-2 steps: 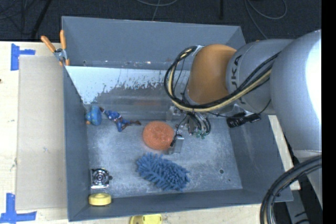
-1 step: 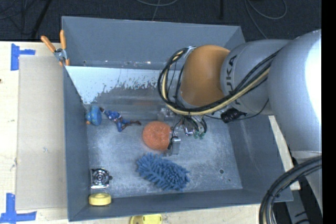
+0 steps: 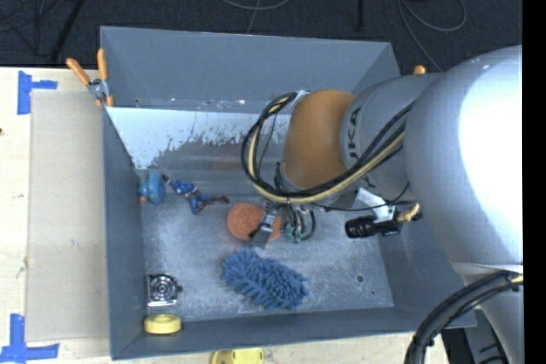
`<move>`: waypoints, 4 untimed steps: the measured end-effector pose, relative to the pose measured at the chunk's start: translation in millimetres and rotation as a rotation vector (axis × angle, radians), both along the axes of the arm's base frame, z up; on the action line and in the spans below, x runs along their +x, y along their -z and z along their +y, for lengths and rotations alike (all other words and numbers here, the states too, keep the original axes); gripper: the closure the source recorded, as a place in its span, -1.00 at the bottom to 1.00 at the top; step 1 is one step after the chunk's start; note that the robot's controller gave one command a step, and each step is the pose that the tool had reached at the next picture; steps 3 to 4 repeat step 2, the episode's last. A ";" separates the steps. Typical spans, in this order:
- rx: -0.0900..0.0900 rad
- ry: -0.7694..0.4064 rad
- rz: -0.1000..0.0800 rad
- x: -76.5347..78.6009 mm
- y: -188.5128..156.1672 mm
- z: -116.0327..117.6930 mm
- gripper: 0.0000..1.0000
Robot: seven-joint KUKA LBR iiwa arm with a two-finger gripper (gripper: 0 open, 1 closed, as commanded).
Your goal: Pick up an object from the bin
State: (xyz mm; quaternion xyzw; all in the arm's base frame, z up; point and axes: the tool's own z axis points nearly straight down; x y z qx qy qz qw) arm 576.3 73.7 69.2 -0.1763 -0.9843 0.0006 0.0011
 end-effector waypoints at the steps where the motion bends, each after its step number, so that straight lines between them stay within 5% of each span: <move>1: 0.000 -0.001 0.000 0.0 0.0 0.0 1.00; 2: 0.001 -0.022 -0.007 -38.5 -158.2 12.8 1.00; 4: 0.001 -0.022 -0.007 -38.5 -158.2 12.8 1.00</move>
Offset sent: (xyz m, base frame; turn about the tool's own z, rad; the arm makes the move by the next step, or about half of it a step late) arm -0.0397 0.0125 0.1568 -0.0178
